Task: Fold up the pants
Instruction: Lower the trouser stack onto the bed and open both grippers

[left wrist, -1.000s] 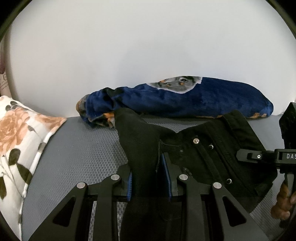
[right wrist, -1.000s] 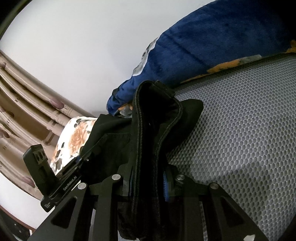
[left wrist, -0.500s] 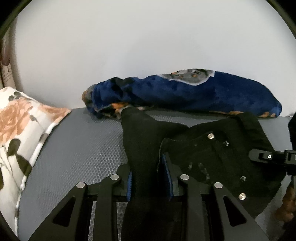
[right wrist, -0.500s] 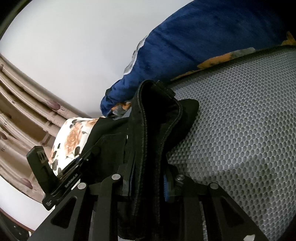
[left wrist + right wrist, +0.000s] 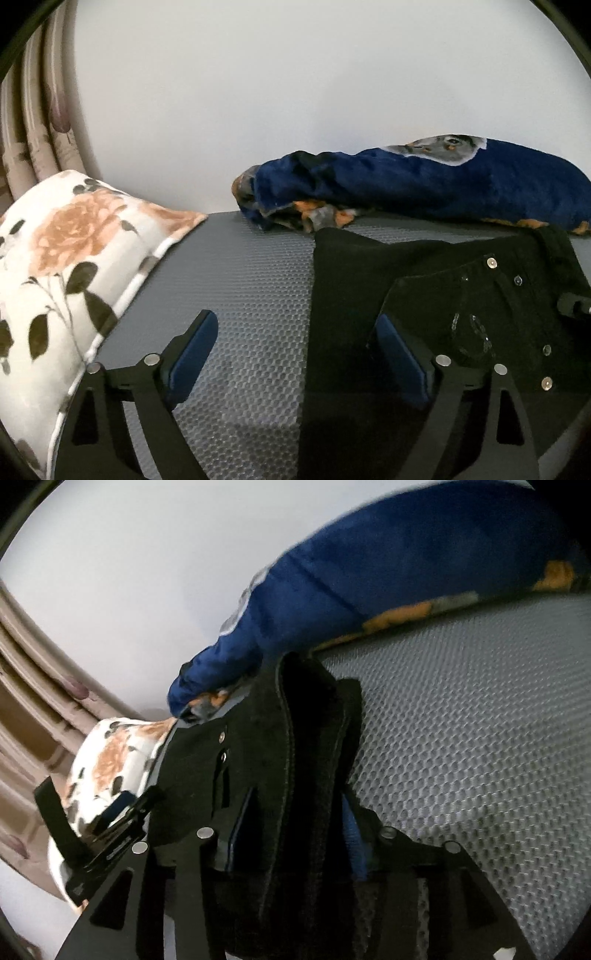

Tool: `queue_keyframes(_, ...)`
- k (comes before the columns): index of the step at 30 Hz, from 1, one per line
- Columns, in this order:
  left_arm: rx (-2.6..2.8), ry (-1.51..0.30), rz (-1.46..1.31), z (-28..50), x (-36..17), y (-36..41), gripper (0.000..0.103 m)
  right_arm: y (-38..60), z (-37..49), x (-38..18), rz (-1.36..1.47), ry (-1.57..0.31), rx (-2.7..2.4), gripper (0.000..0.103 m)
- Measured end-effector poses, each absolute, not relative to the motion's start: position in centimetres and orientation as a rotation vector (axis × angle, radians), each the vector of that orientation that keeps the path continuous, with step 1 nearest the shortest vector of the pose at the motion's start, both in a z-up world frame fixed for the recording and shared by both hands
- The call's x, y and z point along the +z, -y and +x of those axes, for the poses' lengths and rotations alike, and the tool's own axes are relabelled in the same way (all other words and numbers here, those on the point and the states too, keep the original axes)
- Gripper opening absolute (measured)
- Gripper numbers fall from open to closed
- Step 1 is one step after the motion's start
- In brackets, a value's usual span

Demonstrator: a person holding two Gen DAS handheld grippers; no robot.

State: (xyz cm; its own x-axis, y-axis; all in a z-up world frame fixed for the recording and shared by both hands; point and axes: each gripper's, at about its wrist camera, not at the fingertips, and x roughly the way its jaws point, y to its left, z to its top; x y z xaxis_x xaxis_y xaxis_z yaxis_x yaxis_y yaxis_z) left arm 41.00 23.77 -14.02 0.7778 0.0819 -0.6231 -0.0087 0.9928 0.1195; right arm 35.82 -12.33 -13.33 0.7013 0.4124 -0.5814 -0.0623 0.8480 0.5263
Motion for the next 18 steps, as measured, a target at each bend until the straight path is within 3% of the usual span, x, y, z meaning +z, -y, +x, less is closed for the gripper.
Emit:
queue_keyframes(3,0.040,-0.668,0.127,40.3,-13.8,-23.6,0.089,11.9,34.4,-11.8,0.432,-0.694,0.208,0.047)
queue_keyframes(5,0.031,-0.669,0.124,39.7,-13.6,-23.5,0.089,11.7,33.2,-10.4,0.397,-0.645,0.175,0.055)
queue_keyframes(7,0.023,-0.667,0.115,39.3,-13.4,-23.3,0.089,11.0,31.6,-8.5,0.360,-0.592,0.147,0.073)
queue_keyframes(10,0.012,-0.668,0.089,38.6,-13.0,-23.2,0.089,9.8,29.8,-6.8,0.303,-0.535,0.136,0.087)
queue_keyframes(18,-0.005,-0.675,0.035,36.6,-12.6,-23.0,0.090,6.1,27.9,-8.3,0.265,-0.589,0.120,0.090)
